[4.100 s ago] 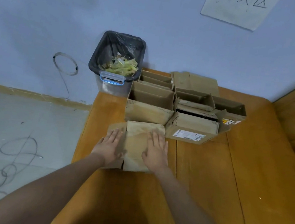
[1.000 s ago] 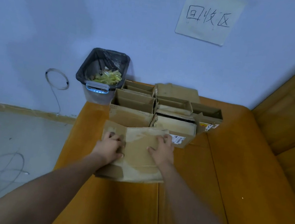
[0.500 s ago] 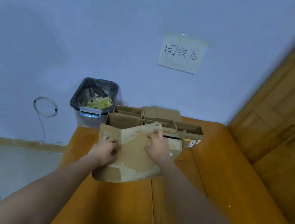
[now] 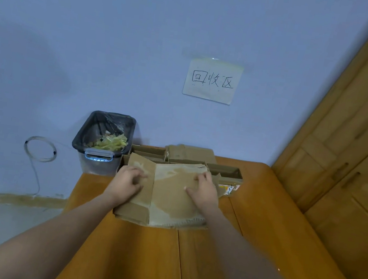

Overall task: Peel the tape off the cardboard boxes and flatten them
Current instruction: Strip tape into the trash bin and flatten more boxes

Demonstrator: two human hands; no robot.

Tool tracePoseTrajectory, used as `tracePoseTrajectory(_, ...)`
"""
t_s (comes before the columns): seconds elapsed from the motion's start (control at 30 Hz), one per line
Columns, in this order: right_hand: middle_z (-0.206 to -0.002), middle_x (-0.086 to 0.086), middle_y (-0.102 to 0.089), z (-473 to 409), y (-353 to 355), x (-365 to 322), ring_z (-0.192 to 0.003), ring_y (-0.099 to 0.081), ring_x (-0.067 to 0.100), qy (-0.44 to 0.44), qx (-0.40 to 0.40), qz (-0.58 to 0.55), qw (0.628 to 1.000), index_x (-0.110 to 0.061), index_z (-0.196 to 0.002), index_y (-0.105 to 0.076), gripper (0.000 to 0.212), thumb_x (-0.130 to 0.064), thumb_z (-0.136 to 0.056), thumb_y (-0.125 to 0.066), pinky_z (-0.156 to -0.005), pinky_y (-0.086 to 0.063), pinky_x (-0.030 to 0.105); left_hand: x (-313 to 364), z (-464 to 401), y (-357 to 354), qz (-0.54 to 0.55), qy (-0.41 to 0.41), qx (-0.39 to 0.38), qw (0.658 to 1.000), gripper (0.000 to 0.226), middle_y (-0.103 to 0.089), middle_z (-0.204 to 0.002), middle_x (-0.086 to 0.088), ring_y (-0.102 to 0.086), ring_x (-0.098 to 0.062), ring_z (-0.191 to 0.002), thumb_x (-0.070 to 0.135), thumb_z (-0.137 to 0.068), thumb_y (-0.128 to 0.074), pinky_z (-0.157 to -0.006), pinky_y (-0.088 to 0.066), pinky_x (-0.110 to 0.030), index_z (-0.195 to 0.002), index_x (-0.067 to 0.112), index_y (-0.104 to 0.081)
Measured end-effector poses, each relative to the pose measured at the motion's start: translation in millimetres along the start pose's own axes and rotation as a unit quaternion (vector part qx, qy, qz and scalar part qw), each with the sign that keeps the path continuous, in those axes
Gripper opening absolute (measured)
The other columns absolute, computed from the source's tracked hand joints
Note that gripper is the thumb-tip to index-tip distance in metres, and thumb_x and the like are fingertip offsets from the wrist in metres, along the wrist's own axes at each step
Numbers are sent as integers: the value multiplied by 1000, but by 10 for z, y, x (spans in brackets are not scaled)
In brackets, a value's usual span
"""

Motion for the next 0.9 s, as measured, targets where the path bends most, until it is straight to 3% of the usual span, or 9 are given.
tracePoseTrajectory(0.23,-130,0,-51,-424,276,425,-121,-48,18,27,-14,-193,981,-11,-127,-56,36,-11,-91,-61,-99,-38,24,286,-475,-31,-3,18,53,998,36,-60,-131,-4,-45,-21,-127,1,-85,-67,-108,-28,-28,-120,11,-66)
tracePoseTrajectory(0.37,-138,0,-44,-624,356,743,-125,-45,17,54,-74,-163,982,-12,-134,-50,47,-10,-89,-62,-100,-38,24,570,-781,-213,-41,-4,37,998,37,-58,-134,-3,-43,-21,-131,1,-86,-67,-110,-26,-28,-122,11,-66)
tracePoseTrajectory(0.47,-152,-6,-28,-777,418,1014,-129,-42,14,83,-118,-121,982,-13,-145,-39,64,-9,-86,-63,-98,-39,19,764,-1005,-393,-51,-7,45,998,39,-58,-134,-3,-43,-21,-131,0,-85,-66,-111,-26,-28,-123,10,-65)
tracePoseTrajectory(0.57,-150,-10,-26,-899,486,1256,-131,-38,10,78,-97,-154,980,-15,-145,-39,64,-6,-86,-64,-90,-35,8,960,-1212,-561,-45,4,53,998,38,-60,-131,-3,-45,-21,-128,-2,-83,-67,-110,-29,-29,-120,10,-66)
tracePoseTrajectory(0.7,-132,-3,-38,-1109,620,1570,-124,-40,12,37,-33,-269,962,-10,-125,-56,40,2,-88,-63,-77,-30,-8,1152,-1455,-743,1,49,52,997,37,-59,-133,-4,-49,-23,-127,-1,-85,-65,-108,-34,-31,-120,10,-66)
tracePoseTrajectory(0.77,-123,-2,-41,-1257,735,1725,-118,-44,15,4,-10,-331,944,-16,-118,-59,36,5,-88,-61,-78,-35,-2,1216,-1553,-777,29,69,59,995,34,-59,-134,-5,-51,-23,-125,4,-86,-67,-106,-37,-31,-119,10,-66)
tracePoseTrajectory(0.9,-124,4,-44,-1581,972,1902,-112,-44,14,-23,12,-384,923,-12,-122,-61,40,8,-86,-60,-99,-36,21,1329,-1672,-832,93,88,66,990,28,-55,-137,-1,-50,-18,-124,11,-86,-71,-104,-40,-32,-114,13,-69)
Point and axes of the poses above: each hand's wrist, its own z-axis away from the middle knuckle, its own y-axis out of the back of the hand, x = y × z, the point moved 3 cm from there along -z, towards the middle knuckle
